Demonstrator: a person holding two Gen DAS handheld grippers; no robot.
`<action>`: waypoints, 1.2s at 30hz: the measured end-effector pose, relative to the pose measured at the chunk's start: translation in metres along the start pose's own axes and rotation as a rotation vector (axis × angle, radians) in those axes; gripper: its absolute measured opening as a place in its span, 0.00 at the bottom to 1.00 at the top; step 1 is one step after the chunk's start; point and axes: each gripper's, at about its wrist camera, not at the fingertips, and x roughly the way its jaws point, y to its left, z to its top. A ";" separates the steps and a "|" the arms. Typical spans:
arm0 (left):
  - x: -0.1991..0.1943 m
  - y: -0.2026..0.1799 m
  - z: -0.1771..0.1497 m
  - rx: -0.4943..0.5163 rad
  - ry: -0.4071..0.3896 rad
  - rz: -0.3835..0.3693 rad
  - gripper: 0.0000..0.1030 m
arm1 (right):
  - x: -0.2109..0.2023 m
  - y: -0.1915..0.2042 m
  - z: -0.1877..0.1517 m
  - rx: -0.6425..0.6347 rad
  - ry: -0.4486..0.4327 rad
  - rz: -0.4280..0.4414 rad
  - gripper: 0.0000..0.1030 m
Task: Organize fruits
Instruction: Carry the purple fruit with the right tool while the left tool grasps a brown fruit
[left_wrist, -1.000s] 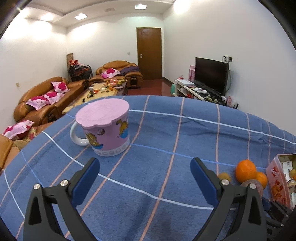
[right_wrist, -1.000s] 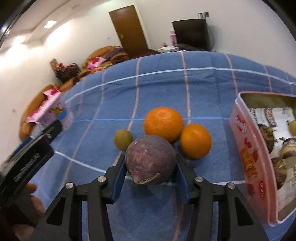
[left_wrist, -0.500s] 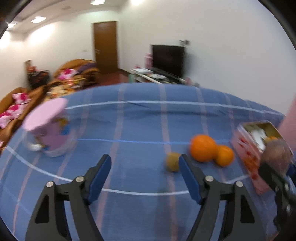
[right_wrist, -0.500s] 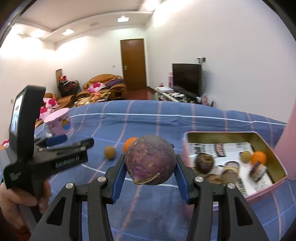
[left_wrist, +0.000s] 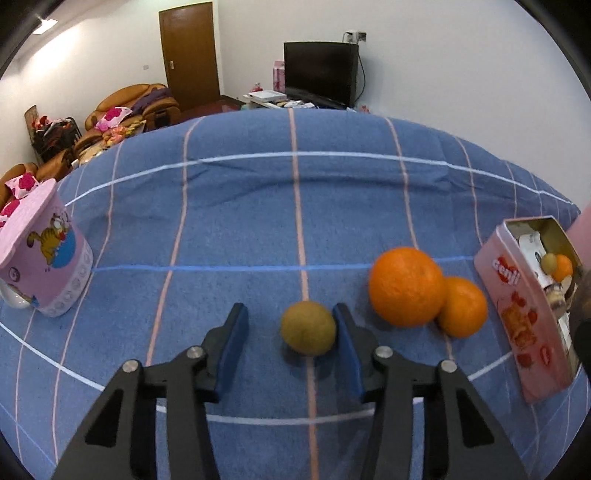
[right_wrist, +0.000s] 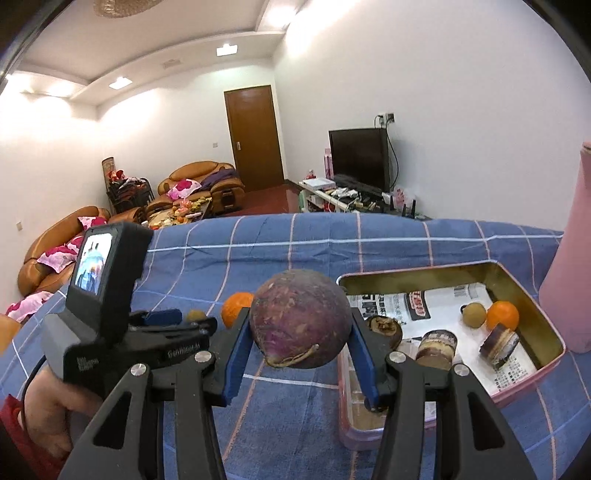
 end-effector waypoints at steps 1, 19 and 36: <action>-0.001 -0.001 0.000 0.002 -0.001 -0.001 0.46 | 0.002 0.000 0.000 0.000 0.006 0.002 0.50; -0.065 -0.003 -0.027 -0.055 -0.266 0.164 0.29 | -0.004 0.028 -0.012 -0.128 -0.068 -0.001 0.50; -0.095 -0.004 -0.055 -0.113 -0.320 0.197 0.29 | -0.012 0.036 -0.017 -0.159 -0.087 -0.016 0.51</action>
